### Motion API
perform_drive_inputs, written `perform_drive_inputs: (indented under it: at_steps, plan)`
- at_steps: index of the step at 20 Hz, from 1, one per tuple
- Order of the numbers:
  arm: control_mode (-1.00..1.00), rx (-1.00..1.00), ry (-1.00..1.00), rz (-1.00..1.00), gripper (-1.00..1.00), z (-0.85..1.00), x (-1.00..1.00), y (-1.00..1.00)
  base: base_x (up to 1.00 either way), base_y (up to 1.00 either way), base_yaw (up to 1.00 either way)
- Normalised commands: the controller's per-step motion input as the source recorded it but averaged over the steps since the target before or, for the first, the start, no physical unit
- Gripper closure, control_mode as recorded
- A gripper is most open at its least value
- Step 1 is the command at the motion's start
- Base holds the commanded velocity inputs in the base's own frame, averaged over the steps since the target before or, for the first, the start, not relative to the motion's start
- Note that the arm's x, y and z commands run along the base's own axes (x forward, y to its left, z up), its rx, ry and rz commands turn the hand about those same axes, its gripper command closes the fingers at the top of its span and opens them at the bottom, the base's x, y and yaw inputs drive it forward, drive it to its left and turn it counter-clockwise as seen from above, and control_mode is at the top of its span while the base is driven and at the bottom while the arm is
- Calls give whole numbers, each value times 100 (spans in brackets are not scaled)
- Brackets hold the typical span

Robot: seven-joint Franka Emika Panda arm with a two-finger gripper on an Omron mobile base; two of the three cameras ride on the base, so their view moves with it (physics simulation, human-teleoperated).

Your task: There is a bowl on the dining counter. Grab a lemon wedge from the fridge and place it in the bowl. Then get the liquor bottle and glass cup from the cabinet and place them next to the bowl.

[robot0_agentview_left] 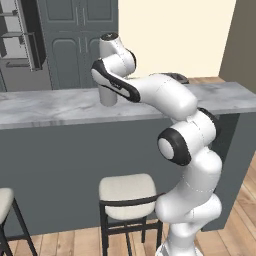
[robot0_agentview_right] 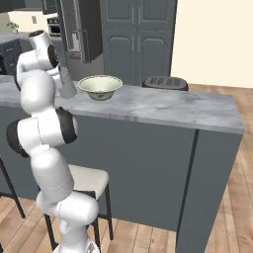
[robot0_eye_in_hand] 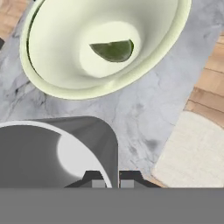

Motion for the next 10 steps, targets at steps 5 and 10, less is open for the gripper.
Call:
perform_drive_inputs:
  at_steps: [5, 10]
  plan:
    - [-100, 0, 2, -8, 100, -18, 30, 15, 0, 0, 0]
    - [-100, 2, 4, -6, 100, -12, 40, 3, 0, 0, 0]
